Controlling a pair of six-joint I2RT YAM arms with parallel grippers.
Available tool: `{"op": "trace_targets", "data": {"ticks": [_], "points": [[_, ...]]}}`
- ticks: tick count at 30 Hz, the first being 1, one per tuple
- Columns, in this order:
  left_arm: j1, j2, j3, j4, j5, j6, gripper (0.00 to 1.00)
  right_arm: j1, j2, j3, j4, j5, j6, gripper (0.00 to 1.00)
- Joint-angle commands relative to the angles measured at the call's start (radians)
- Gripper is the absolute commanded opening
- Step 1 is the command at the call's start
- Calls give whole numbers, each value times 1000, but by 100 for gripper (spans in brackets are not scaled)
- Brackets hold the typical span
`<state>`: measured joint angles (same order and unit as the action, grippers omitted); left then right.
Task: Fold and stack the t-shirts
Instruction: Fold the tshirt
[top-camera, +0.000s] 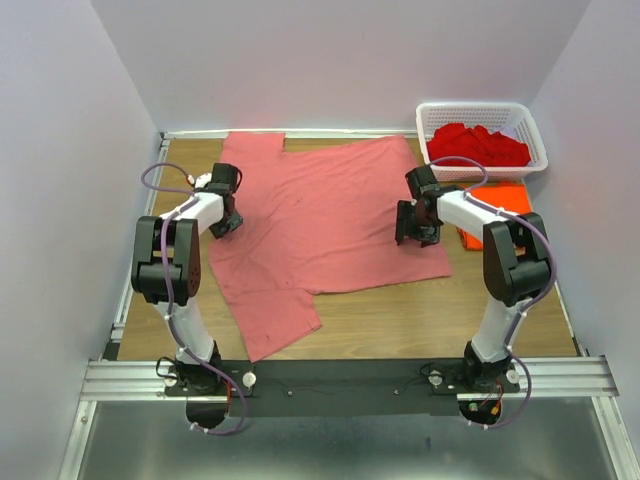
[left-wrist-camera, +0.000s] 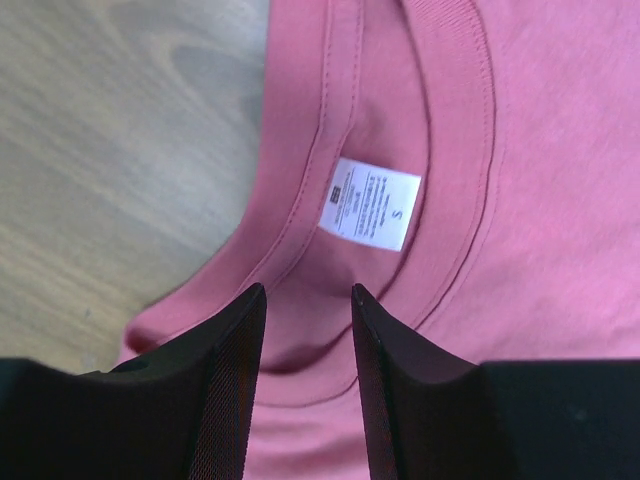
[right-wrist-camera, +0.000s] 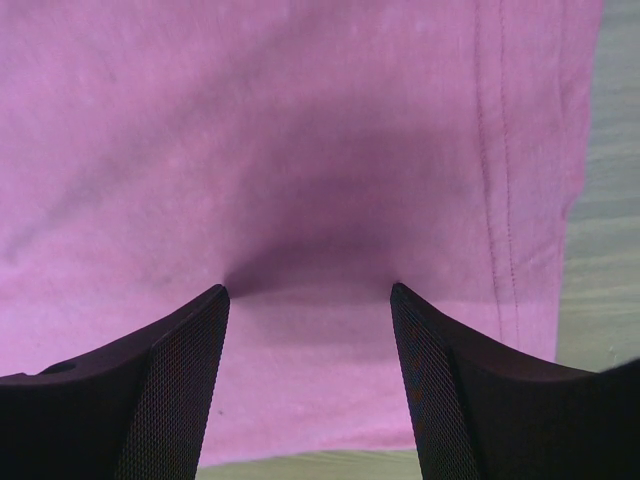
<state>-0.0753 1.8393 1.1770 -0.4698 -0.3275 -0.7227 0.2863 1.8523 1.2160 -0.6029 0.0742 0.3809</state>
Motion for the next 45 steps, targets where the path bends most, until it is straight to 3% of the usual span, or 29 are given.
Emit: {"op": "trace_targets", "data": {"ticks": [1,12,18,24,32,37,45], "points": [[22,58,50,20,-45,35,48,1,54,36,17,71,4,73],[68,222,249,-9,-54,75,48,1,172,167,23,105,-2,73],[68,139,303,-62,-80,85,55,1,101,197,9,76,-5,74],[68,-122,97,-127,-96,69,57,1,-53,68,-14,79,22,77],[66,-383,-293,-125,42,-18,56,-1,-241,-113,-23,58,64,77],[63,-397,-399,-50,120,-61,56,1,-260,-139,-26,55,64,77],[62,-384,-445,8,130,-63,54,-1,-265,-176,-23,56,62,77]]}}
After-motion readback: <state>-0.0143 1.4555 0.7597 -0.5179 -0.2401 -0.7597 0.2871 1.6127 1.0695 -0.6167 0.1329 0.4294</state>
